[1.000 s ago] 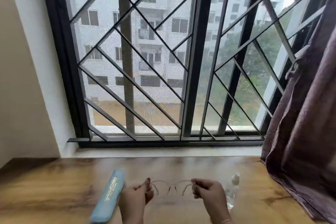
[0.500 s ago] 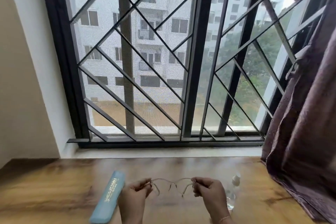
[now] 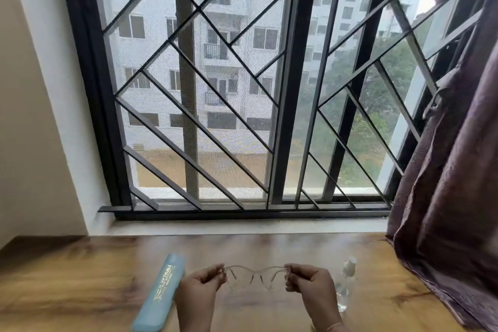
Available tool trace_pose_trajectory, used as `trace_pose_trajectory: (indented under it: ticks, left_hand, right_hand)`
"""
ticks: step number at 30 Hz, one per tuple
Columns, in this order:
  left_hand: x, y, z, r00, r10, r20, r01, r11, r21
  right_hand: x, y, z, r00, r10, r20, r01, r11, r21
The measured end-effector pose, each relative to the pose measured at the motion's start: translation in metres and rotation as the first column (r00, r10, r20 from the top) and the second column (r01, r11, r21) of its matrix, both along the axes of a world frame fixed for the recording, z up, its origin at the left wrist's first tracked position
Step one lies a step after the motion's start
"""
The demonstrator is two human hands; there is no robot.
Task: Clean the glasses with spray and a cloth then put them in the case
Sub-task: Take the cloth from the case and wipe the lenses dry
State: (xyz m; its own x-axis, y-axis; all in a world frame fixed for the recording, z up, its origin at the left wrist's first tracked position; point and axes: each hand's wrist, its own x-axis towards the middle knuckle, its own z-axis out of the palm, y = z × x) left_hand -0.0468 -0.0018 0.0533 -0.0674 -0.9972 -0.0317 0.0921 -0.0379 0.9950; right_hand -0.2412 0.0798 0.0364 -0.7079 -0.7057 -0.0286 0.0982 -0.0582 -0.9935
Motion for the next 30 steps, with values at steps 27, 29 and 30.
trace_pose_trajectory:
  ticks: [27, 29, 30]
  left_hand:
    - [0.002, -0.017, -0.004, 0.988, -0.157, -0.008, 0.157, 0.987, -0.035]
    - [0.002, -0.021, -0.004, 0.978, -0.209, 0.005, 0.209, 0.978, -0.004]
    - [0.002, -0.021, -0.002, 0.972, -0.235, 0.002, 0.235, 0.972, 0.016]
  right_hand:
    - [0.008, 0.025, 0.034, 0.589, -0.144, -0.795, 0.025, 0.987, -0.16]
    - [0.011, 0.027, 0.048, 0.399, -0.172, -0.901, -0.003, 0.982, -0.189]
    - [0.013, 0.029, 0.055, 0.308, -0.175, -0.935, -0.008, 0.982, -0.186]
